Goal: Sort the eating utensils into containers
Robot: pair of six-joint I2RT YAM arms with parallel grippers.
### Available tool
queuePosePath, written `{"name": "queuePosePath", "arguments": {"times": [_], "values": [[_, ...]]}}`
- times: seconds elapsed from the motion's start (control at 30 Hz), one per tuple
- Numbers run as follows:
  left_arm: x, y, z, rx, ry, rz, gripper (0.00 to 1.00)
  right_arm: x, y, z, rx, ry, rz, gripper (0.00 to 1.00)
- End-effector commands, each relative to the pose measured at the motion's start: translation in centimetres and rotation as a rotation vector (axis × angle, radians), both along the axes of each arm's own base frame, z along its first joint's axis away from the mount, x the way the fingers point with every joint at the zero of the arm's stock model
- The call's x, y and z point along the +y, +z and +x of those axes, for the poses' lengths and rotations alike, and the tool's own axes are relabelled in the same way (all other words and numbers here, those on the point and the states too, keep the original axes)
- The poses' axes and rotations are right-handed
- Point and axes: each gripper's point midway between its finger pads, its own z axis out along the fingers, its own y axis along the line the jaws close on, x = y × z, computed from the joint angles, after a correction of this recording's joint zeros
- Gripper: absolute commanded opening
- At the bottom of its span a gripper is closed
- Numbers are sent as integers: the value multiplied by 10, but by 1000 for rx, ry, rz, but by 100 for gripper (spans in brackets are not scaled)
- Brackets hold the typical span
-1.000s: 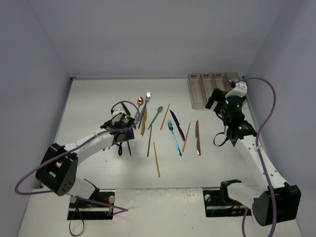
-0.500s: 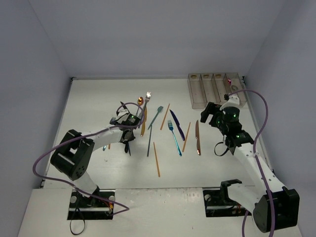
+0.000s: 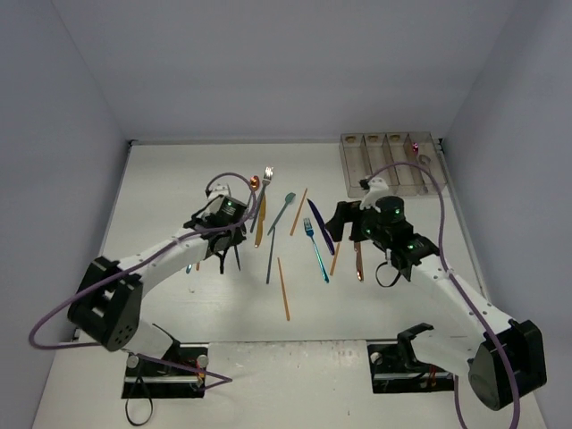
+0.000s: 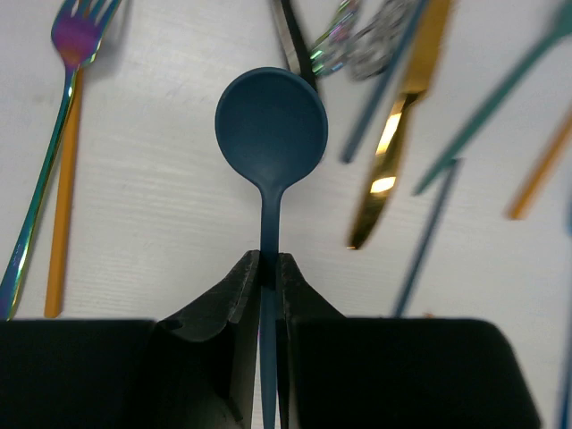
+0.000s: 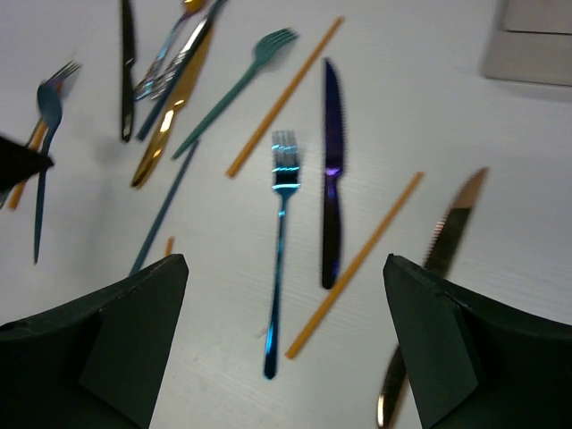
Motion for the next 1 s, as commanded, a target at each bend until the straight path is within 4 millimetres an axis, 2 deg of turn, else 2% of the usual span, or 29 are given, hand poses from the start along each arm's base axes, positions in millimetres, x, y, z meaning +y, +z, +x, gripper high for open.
{"name": "queuePosePath", "arguments": {"times": [0.0,0.07,0.17,0.27,0.37,0.6,0.9,0.97], "values": [[-37,116,35,-316,-61,-247,0,68,55,-6,-147,247,90,90],[-48,140,35,-367,-82,-333,0,97,68,-17,-183,323,149,90],[-63,167,35,-420,-104,-448,0,128,83,-29,-219,392,198,89],[-71,186,32,-448,-112,-541,0,154,94,-39,-254,435,198,89],[-80,205,30,-490,-131,-594,0,170,96,-41,-261,457,204,89],[-98,224,19,-521,-170,-663,0,187,97,-35,-282,439,211,86],[-111,232,9,-542,-204,-672,0,198,95,-21,-282,419,215,73],[-112,233,8,-547,-210,-664,0,200,94,-19,-283,411,213,68]]}}
